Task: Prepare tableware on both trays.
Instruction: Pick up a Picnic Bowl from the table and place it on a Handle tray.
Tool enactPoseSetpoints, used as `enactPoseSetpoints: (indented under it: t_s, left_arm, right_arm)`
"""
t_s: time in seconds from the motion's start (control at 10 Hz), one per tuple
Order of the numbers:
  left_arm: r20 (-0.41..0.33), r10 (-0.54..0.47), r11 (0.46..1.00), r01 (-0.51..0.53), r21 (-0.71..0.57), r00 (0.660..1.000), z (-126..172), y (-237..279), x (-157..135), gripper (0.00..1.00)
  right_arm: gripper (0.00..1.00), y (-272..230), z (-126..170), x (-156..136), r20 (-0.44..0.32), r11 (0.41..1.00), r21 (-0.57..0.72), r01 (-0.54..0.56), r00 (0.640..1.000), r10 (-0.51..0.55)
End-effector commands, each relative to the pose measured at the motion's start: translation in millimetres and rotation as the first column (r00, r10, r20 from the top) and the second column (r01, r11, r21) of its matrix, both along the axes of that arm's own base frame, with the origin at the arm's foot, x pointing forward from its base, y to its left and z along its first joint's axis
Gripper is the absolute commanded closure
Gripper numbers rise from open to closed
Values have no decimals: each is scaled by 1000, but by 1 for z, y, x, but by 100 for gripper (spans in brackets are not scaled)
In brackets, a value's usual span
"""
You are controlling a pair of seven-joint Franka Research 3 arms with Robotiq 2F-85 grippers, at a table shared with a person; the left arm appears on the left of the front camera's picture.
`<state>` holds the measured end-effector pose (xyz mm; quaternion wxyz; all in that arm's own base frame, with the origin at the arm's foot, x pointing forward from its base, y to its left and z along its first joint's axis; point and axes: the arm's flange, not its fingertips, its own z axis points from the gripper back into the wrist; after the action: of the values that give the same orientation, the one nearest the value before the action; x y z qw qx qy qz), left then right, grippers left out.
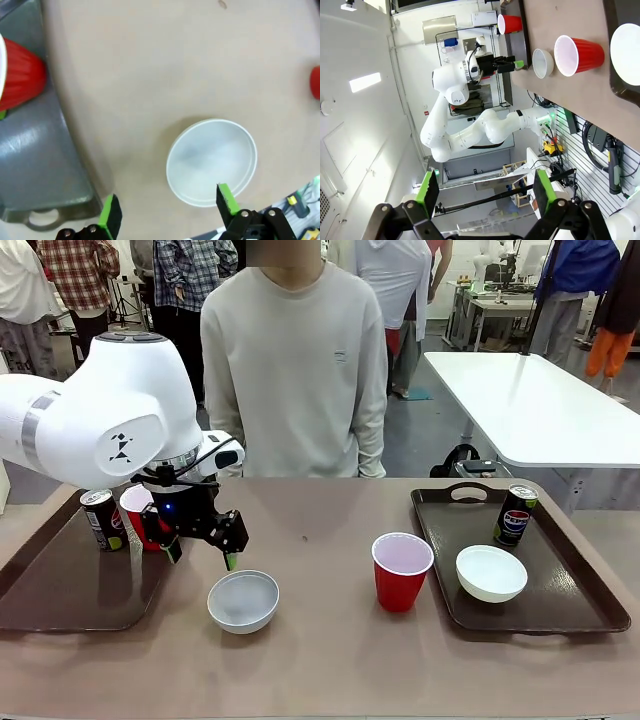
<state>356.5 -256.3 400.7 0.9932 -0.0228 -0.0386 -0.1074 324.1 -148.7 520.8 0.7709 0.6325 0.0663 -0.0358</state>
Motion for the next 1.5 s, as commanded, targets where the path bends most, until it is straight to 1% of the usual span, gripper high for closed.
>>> enactPoseSetpoints:
  t_s: [0.0,0.1,0.3,0.4,0.5,0.6,0.7,0.8,1.0,1.1,1.2,1.4]
  left_arm:
    - [-24,-43,998,42,-45,999,-28,-9,3,0]
    - [-41,-51,998,50,-35,998,-39,-13,4,0]
    - [-44,-52,999,52,10,998,-57,-16,5,0]
    - [-45,-58,998,59,14,997,-59,-16,5,17]
    - [-46,-65,998,66,19,997,-59,-17,5,46]
    - [-51,-64,998,65,20,997,-60,-16,5,65]
    - [-51,-62,998,63,17,997,-60,-16,5,95]
    - [-57,-61,998,62,20,997,-61,-16,6,100]
    - [-71,-51,998,54,36,996,-65,-14,9,100]
    - [-78,-48,998,51,39,996,-66,-14,9,92]
    - [-82,-45,998,49,39,996,-66,-14,10,100]
    - [-106,2,999,3,46,994,-63,-13,12,100]
  right_arm:
    - [0,-5,-1,-2,11,1000,-6,-21,1000,21]
    - [0,-5,-1,-2,11,1000,-6,-21,1000,21]
    - [0,-5,-1,-2,11,1000,-6,-21,1000,21]
    - [0,-5,-1,-2,11,1000,-6,-21,1000,21]
    - [0,-5,-1,-2,11,1000,-6,-21,1000,21]
    - [0,-5,-1,-2,11,1000,-6,-21,1000,21]
    - [0,-5,-1,-2,11,1000,-6,-21,1000,21]
    - [0,-5,-1,-2,11,1000,-6,-21,1000,21]
    - [0,-5,-1,-2,11,1000,-6,-21,1000,21]
    - [0,-5,-1,-2,11,1000,-6,-21,1000,21]
    - [0,-5,-1,-2,11,1000,-6,-21,1000,21]
    - [0,-5,-1,-2,11,1000,-6,-21,1000,21]
